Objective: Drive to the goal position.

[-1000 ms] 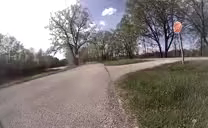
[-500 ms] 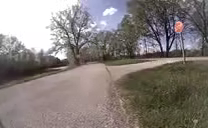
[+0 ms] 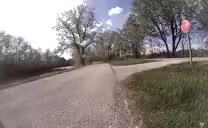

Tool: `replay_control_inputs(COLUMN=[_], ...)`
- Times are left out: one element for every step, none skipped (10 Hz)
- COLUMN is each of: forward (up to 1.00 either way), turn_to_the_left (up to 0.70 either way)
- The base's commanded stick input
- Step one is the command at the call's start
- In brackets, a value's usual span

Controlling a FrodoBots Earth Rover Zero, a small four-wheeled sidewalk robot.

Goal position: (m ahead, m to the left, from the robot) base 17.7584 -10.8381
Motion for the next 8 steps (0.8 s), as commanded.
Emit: replay_control_inputs(forward=[0.00, 0.00, 0.00, 0.00, 0.00, 0.00, 0.00, 0.00], turn_to_the_left=[1.00, 1.00, 1.00, 1.00, 1.00, 1.00, 1.00, 1.00])
